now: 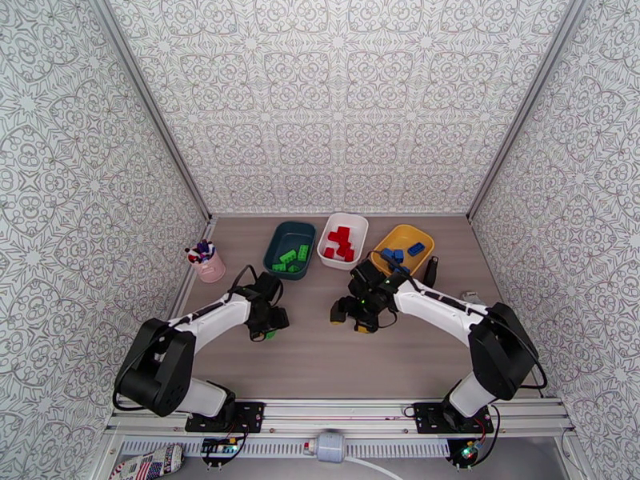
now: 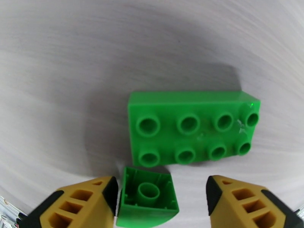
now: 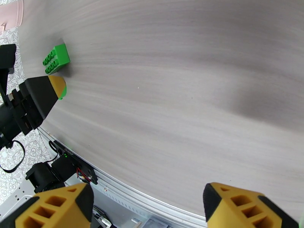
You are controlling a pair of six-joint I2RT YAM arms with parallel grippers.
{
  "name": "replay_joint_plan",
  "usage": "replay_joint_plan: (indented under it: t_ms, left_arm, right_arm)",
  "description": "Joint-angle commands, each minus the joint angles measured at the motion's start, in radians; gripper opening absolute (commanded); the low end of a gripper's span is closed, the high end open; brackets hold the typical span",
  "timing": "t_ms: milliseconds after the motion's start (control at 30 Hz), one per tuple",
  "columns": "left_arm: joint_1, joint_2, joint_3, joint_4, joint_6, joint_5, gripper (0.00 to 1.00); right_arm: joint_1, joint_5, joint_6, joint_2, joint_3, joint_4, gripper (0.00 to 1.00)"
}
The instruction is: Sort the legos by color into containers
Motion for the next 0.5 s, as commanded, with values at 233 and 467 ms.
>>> replay_joint_plan:
  t_ms: [233,467]
  left_arm:
    - [-0.009,0.063,0.004,0.031,0.024,0.004,0.56]
    - [-0.017,0.087,0.012,0.018,0.028,0.011,0.42]
  right_arm:
    - [0.009,0.012,-0.008,-0.026,-0.022,-0.008,0.81]
    - [0.009,0.019,-0.016,-0.035,-0.026,-0.017,0.81]
